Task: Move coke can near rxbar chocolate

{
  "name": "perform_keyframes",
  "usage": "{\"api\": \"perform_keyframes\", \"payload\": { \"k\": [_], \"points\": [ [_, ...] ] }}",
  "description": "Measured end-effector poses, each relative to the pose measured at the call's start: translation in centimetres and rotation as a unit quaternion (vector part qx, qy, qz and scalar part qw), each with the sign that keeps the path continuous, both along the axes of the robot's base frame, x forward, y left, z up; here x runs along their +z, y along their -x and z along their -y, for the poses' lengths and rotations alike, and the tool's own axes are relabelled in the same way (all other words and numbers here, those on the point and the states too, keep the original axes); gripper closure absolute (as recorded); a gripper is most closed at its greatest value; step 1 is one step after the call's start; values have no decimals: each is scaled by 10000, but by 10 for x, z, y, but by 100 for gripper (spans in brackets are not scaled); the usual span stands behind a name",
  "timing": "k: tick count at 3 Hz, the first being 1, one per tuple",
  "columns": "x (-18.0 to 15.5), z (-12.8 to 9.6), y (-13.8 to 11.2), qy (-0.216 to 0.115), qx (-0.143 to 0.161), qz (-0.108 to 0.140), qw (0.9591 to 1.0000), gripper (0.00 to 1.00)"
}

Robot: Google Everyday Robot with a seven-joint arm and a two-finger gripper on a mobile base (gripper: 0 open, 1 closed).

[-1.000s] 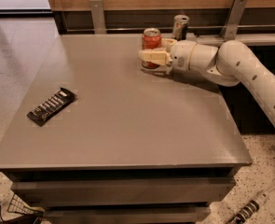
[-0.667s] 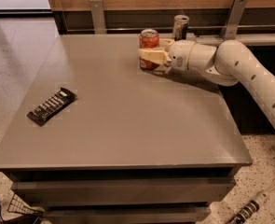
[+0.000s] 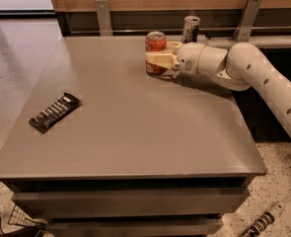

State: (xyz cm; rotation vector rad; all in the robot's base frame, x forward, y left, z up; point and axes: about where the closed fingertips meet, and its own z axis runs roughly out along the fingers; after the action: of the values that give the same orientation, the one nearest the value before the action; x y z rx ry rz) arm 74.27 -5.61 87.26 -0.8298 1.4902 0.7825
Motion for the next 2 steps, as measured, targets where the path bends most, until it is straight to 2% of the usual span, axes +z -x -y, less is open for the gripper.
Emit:
{"api": "perform_keyframes", "payload": {
  "k": [1,2],
  "points": [
    [0,0,0,0,0,0,10000,100],
    [15,-6,18,121,33,55,9999,100]
  ]
}}
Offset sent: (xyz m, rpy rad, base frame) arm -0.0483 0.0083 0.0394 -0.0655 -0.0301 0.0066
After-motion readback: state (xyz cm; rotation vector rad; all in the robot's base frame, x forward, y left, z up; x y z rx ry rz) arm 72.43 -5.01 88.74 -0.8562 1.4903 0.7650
